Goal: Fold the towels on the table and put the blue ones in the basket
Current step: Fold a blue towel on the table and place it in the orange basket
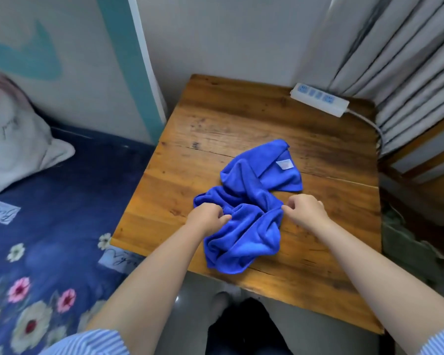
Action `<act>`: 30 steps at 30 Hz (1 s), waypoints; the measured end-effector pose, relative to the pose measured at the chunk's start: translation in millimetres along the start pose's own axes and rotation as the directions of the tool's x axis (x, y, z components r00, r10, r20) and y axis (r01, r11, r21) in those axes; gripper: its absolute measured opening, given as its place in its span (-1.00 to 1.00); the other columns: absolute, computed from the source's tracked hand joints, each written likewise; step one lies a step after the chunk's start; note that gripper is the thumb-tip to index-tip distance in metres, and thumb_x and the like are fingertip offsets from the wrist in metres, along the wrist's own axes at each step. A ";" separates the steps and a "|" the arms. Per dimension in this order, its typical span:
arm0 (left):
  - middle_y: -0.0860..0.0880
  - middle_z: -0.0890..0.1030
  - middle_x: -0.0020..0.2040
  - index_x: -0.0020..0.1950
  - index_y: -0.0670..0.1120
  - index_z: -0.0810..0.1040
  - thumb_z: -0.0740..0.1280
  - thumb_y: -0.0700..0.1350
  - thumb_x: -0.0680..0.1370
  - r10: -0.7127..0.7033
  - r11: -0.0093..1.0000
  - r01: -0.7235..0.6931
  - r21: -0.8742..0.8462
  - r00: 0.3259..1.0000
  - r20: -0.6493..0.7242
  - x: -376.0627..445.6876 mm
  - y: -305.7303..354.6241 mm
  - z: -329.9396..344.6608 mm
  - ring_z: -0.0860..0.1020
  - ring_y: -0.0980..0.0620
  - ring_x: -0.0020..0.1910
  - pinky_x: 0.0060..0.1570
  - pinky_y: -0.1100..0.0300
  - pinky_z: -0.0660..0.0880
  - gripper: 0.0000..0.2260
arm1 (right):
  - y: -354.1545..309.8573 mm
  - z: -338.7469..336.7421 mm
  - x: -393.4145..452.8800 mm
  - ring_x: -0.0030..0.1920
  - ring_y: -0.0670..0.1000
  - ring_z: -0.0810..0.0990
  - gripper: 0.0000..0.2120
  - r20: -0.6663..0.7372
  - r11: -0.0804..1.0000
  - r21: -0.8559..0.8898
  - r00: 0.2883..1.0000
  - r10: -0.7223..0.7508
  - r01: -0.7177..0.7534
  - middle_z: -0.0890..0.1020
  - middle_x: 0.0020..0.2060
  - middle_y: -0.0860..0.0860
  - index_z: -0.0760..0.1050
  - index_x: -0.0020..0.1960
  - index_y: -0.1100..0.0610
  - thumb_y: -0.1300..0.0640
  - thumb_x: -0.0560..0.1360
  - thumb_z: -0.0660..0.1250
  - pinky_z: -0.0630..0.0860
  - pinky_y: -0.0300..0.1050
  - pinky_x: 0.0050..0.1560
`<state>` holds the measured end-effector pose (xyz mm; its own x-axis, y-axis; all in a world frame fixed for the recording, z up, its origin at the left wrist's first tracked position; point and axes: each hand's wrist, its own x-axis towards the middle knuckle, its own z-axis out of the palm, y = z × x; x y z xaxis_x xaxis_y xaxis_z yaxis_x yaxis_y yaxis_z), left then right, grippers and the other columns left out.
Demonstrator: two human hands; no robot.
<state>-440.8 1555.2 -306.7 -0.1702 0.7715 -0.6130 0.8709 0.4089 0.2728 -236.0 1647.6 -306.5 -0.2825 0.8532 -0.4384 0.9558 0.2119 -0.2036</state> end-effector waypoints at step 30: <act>-0.28 0.57 -0.07 -0.07 -0.32 0.52 0.21 -0.26 0.55 -0.629 0.627 0.026 -0.778 0.606 -0.487 6.9 -39.4 -4.8 0.49 -0.16 -0.05 -0.06 0.10 0.36 -0.85 | -42.3 -17.0 81.5 -0.06 0.15 0.54 -0.83 -0.163 0.790 0.605 0.987 -0.003 0.103 0.61 -0.14 0.24 0.52 -0.13 0.30 0.23 0.51 0.21 0.28 -0.15 -0.18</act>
<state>-478.5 1546.8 -318.2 -0.8754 0.4479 -0.1820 0.1831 0.6556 0.7326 -298.1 1716.3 -318.7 -0.2689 0.9187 -0.2891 0.6771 -0.0332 -0.7351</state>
